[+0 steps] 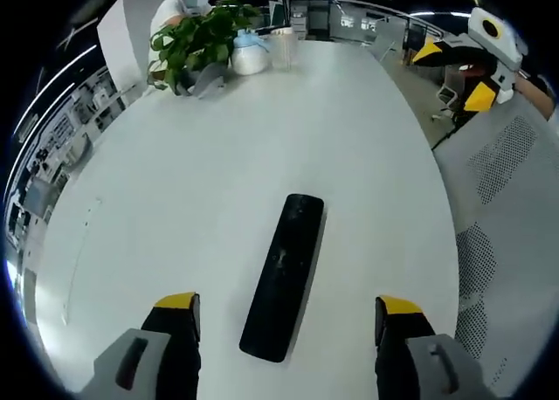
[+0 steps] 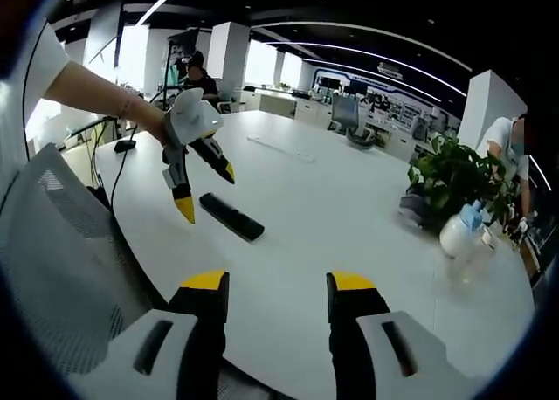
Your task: Press the specified remote control buttons in sequence, fully releasing each button before pressing the next.
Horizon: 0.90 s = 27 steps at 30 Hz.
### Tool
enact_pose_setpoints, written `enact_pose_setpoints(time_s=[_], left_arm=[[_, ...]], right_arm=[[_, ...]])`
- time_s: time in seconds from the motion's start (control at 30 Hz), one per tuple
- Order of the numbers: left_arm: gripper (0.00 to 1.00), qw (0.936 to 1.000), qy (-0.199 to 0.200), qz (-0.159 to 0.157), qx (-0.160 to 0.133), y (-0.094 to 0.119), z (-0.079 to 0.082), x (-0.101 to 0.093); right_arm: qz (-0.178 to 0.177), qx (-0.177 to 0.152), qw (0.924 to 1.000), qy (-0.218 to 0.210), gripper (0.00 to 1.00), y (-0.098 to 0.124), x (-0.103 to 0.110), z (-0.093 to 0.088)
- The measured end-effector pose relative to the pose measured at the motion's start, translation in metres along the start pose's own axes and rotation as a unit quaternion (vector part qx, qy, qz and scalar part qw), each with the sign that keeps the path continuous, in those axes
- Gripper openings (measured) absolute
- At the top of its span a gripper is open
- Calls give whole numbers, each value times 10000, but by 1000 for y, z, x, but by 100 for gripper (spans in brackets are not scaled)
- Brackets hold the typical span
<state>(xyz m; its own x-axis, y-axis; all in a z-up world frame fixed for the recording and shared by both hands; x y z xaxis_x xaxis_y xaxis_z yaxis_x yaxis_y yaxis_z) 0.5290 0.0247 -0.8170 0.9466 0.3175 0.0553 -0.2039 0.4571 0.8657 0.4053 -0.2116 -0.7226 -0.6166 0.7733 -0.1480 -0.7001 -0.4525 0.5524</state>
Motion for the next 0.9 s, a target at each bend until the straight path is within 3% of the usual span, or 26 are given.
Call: enact_pose_setpoints(time_s=[0.53,0.9], left_arm=[[78,9991,18,-168,376,-12,-13,10],[68,9989,32,-293,363,-14,-12,7]], right_arm=[[4,82,10000,17,46,0,0,-2],[-3,114,9999,25,45,0,-1,-3]])
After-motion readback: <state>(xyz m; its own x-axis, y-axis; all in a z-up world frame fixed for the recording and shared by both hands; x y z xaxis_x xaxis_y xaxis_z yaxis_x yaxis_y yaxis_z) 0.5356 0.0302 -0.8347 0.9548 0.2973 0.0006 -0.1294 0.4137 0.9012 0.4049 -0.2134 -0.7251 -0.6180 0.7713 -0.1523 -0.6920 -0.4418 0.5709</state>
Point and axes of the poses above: the point that each gripper's makers call its tool centre point, and the gripper's own axes: y roughly backward along the fingers, x roughly to its left, z roughly out of its top, the point moved 5 cm from there along y, roughly backward along the fingers, and after that the axes turned 1 degree about z, right-handed, at the moved point
